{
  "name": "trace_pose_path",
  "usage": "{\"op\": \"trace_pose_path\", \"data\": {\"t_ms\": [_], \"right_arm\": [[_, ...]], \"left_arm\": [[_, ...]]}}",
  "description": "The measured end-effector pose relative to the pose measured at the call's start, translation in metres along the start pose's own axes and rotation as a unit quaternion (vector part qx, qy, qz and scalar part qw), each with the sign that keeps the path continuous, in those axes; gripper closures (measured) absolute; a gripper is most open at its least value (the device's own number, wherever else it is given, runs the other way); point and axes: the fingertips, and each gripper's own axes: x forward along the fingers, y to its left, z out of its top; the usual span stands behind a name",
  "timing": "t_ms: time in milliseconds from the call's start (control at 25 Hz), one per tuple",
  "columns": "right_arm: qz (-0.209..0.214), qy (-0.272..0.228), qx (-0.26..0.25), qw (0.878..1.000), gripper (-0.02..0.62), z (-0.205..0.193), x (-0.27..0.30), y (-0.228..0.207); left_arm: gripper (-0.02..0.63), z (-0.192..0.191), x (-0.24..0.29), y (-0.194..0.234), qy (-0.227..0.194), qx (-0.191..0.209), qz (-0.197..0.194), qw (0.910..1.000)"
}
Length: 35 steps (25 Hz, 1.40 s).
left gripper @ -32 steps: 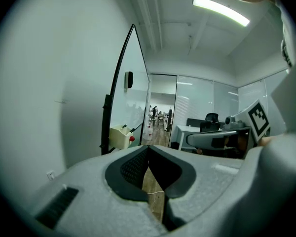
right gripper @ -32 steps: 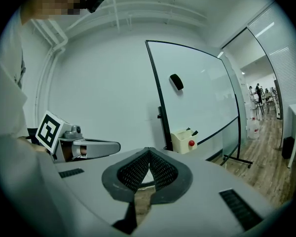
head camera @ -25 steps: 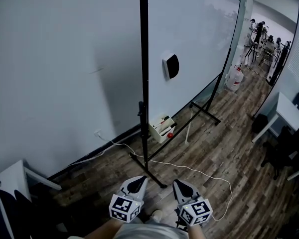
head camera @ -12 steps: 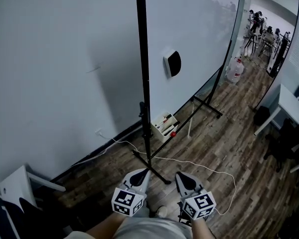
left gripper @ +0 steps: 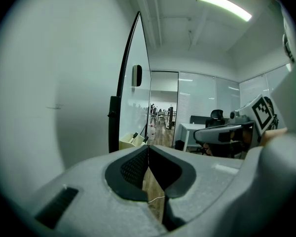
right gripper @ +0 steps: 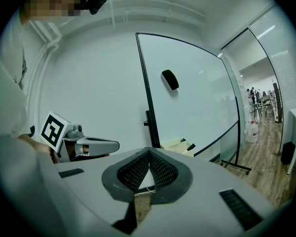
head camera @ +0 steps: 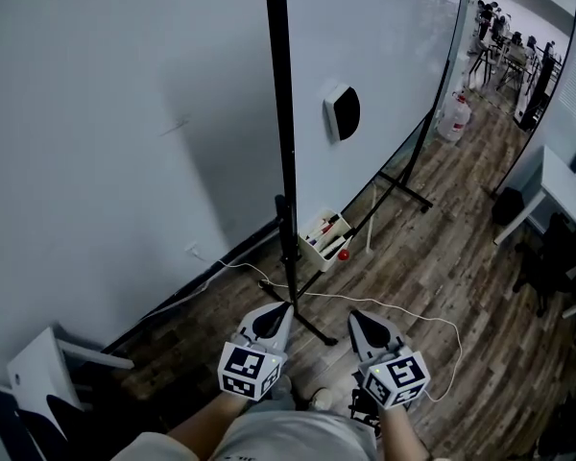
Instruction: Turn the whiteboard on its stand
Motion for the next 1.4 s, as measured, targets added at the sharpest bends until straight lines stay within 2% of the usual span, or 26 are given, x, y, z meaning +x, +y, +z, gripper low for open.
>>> {"op": "trace_pose_path", "data": {"t_ms": [360, 600, 1160, 1400], "right_arm": [[-0.008, -0.002, 0.002, 1.000, 0.589, 0.012, 0.034, -0.017], [-0.011, 0.000, 0.004, 1.000, 0.589, 0.014, 0.054, -0.029], [-0.019, 0.008, 0.017, 1.000, 0.589, 0.010, 0.081, -0.045], [-0.027, 0.012, 0.023, 0.999, 0.589, 0.003, 0.080, -0.049]], "left_arm": [[0.594, 0.014, 0.035, 0.047, -0.002, -0.002, 0.019, 0.9998], [0.587, 0.018, 0.062, 0.068, 0.004, -0.010, 0.015, 0.9998], [0.387, 0.017, 0.133, 0.118, 0.026, -0.013, 0.016, 0.9995], [0.376, 0.015, 0.155, 0.117, 0.030, -0.001, 0.004, 0.9996]]}}
